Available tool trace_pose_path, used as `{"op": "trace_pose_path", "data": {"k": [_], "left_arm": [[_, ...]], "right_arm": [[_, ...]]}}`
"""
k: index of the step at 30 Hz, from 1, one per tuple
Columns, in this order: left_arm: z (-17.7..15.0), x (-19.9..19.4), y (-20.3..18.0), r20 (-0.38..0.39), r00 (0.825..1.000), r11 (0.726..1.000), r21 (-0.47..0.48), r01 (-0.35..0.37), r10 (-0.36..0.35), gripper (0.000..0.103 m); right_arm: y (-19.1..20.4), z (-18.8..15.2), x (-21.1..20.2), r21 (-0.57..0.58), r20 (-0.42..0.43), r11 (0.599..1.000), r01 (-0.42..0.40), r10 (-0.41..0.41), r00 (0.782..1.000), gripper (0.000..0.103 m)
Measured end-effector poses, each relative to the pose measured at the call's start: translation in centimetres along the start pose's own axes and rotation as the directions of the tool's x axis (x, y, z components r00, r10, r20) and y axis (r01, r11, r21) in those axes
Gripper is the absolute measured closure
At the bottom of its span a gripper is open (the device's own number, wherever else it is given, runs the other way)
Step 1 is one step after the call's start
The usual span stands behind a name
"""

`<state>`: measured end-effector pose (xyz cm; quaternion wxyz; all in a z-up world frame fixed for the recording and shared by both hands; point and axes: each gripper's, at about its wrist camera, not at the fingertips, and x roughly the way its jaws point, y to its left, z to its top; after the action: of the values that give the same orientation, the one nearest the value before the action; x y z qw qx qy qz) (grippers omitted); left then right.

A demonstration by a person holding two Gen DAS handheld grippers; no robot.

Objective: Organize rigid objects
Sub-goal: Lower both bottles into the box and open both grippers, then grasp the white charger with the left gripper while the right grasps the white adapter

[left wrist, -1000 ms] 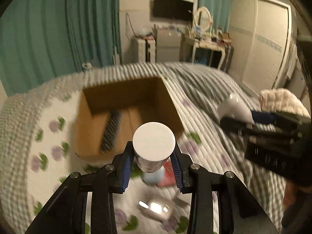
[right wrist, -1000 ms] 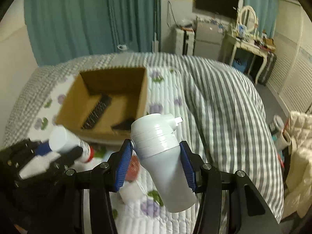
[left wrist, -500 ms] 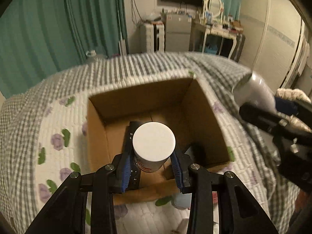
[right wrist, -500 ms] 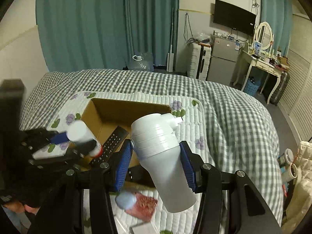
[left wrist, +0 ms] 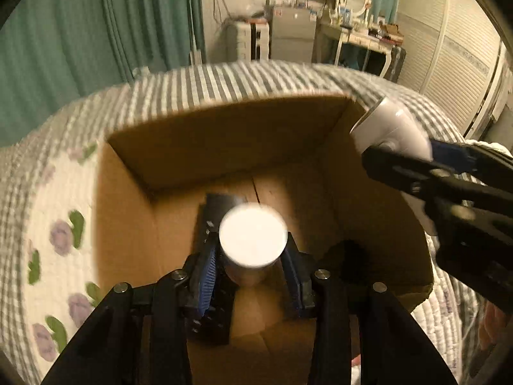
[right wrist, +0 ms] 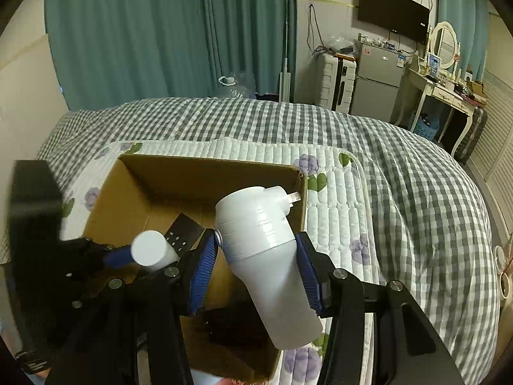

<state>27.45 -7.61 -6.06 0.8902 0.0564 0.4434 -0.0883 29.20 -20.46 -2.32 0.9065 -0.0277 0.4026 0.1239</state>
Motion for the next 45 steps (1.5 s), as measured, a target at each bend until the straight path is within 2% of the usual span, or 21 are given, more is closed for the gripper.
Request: {"op": "trace_pose_path", "data": {"k": [2,10,18,21,22,23,24,26,29,32,35,40,45], "left_arm": [[0.3,-1.0,0.1,0.027,1.0,1.0,0.007,-0.015,0.015,0.039],[0.6,-4.8,3.2,0.113,0.988,0.995,-0.026,-0.1,0.102,0.039],[-1.2,-5.6,5.7,0.118,0.988,0.991,-0.091,-0.094,0.105,0.039],[-2.0,-6.3,6.3,0.123,0.987,0.99,-0.109,-0.086,0.099,0.037],[-2.2,-6.7,6.4,0.125,0.987,0.99,-0.114,-0.085,0.099,0.033],[-2.4,-7.1,6.5,0.127,0.986,0.988,-0.127,-0.091,0.107,0.022],[-2.6,-7.5,6.5,0.133,0.985,0.986,-0.136,-0.095,0.113,0.017],[-3.1,-8.5,6.6,0.154,0.981,0.983,-0.157,-0.094,0.119,0.016],[-3.8,-10.0,6.7,0.159,0.979,0.977,-0.19,-0.098,0.129,0.01],[-4.8,-11.3,6.4,0.174,0.974,0.972,-0.212,-0.105,0.144,0.01],[-6.6,-12.2,5.6,0.178,0.975,0.972,-0.218,-0.089,0.13,0.01],[-9.6,-11.8,3.3,0.139,0.984,0.982,-0.169,-0.089,0.113,0.01],[-12.5,-11.0,0.5,0.095,0.993,0.988,-0.146,-0.056,0.071,0.01]], "right_arm": [[-0.1,0.2,0.2,0.008,0.005,1.0,0.001,-0.001,1.0,0.054],[0.2,1.7,-0.2,0.028,0.032,0.999,0.016,-0.017,0.999,0.054],[1.9,1.6,1.7,0.029,0.034,1.0,-0.004,0.003,0.999,0.053],[1.8,1.3,1.3,0.036,0.034,0.999,0.025,-0.026,0.999,0.041],[1.7,1.2,0.7,0.037,0.04,0.999,0.037,-0.039,0.998,0.035],[1.6,1.0,0.2,0.038,0.046,0.998,0.045,-0.047,0.998,0.035],[1.4,0.7,-0.6,0.038,0.053,0.997,0.06,-0.062,0.997,0.034],[1.2,0.1,-1.7,0.034,0.052,0.996,0.081,-0.083,0.995,0.027],[0.6,-1.7,-4.1,0.031,0.053,0.993,0.114,-0.116,0.992,0.026],[0.1,-3.7,-6.4,0.049,0.048,0.988,0.144,-0.146,0.988,0.019],[-0.1,-5.6,-8.6,0.067,0.049,0.981,0.18,-0.184,0.982,0.019],[-0.5,-10.0,-11.1,0.101,0.006,0.975,0.198,-0.2,0.98,0.019],[-0.3,-13.9,-12.2,0.121,-0.04,0.977,0.175,-0.172,0.984,0.019]]}}
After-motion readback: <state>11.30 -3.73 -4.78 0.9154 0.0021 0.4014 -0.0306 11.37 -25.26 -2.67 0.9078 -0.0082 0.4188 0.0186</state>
